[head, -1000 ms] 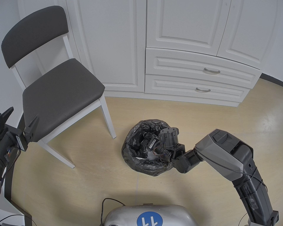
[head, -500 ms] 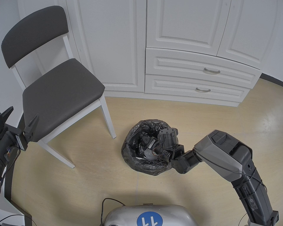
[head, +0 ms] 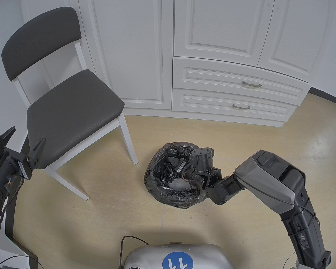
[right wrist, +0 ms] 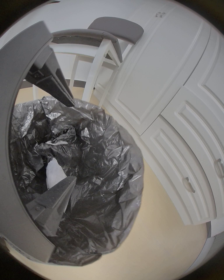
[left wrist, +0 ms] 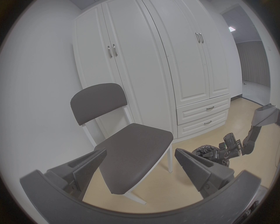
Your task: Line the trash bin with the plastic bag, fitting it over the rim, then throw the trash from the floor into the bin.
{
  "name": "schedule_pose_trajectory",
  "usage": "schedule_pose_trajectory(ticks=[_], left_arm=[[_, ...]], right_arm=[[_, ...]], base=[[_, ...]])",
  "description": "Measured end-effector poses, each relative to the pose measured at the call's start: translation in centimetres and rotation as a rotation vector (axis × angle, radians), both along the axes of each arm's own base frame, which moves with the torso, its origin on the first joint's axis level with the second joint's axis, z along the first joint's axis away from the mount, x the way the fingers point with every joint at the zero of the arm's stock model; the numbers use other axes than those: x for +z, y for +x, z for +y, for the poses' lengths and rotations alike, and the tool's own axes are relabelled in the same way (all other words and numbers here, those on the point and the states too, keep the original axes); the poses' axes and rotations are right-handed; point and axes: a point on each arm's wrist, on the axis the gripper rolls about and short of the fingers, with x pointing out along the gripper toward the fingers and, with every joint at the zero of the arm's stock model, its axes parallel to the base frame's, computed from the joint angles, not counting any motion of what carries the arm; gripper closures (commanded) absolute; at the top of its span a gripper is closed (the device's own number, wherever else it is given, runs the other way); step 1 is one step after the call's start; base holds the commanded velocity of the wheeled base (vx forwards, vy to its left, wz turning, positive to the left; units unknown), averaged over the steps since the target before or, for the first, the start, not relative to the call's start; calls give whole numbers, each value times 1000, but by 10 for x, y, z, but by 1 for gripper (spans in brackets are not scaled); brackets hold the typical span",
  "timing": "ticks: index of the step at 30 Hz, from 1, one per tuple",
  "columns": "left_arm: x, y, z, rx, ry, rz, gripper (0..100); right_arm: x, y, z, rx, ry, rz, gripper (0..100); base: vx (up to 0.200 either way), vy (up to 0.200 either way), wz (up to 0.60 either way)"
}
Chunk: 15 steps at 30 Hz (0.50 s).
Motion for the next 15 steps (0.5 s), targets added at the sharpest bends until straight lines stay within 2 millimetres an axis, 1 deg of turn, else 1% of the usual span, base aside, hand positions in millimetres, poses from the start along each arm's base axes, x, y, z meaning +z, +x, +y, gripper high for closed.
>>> schedule_pose_trajectory(ticks=[3, 7, 13, 15], left_arm=[[-1, 0, 0, -1, 1, 4, 0], [-3, 1, 0, -1, 3, 16, 0], [-9, 2, -1, -3, 16, 42, 0], [-13, 2, -1, -3, 29, 59, 0]], right_arm=[[9, -6, -2, 18, -19, 5, 0], [18, -17, -7, 80, -86, 6, 0], [31, -33, -17, 155, -242, -33, 0], [36, -42, -22, 178, -293, -38, 0]], base=[[0, 0, 0], [0, 0, 0], [0, 0, 0], [0, 0, 0]])
